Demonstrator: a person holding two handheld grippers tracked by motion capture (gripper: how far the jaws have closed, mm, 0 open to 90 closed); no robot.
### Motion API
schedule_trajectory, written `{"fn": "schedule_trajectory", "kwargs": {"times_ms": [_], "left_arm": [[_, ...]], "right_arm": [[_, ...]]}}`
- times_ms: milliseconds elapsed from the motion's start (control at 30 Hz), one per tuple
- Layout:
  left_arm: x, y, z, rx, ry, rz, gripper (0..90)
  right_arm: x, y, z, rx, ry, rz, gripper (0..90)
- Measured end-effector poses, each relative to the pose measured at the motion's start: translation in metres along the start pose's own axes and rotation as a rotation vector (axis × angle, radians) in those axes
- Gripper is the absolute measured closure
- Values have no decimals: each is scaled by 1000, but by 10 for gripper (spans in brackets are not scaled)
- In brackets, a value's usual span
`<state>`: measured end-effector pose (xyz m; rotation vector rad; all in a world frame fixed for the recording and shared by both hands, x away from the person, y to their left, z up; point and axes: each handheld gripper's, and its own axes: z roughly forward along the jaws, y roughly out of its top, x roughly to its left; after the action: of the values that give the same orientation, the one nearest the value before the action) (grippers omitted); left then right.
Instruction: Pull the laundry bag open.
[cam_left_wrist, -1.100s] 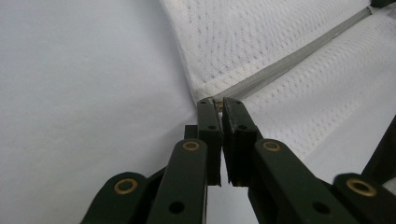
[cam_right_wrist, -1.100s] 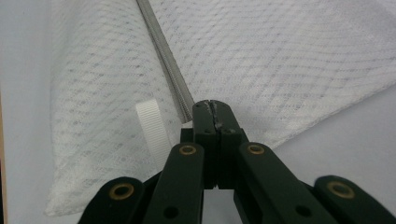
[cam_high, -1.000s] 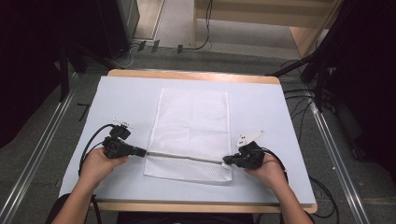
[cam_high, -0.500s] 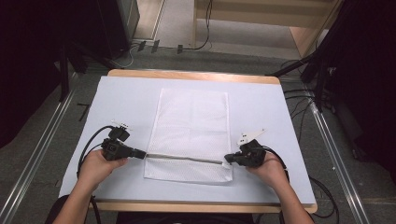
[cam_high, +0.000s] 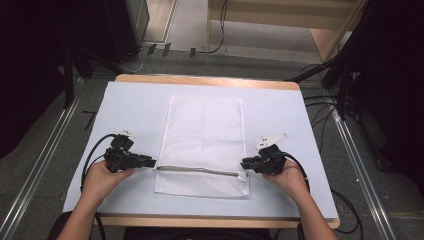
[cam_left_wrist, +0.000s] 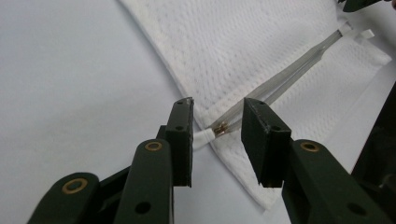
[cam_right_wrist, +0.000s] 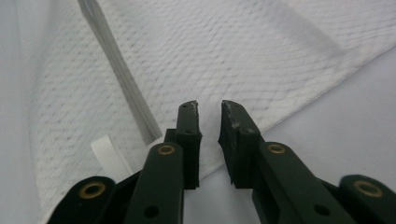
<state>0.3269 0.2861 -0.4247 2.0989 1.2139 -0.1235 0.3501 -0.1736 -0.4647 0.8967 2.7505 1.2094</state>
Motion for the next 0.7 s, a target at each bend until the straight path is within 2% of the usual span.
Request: {"fn": "schedule_trajectory", "kwargs": {"times_ms": [167,367,700], "left_arm": [[4,2,-4,-67,33,37,565],[16,0,-8,-82,117,58,483],[26,0,-11,-117,141,43,407]], "right_arm": [[-6,-1,-7,-37,-25,31,700],[-14,-4,-11,-56,-55,77,610],[-29,-14,-21,-86,-136,142,480]]}}
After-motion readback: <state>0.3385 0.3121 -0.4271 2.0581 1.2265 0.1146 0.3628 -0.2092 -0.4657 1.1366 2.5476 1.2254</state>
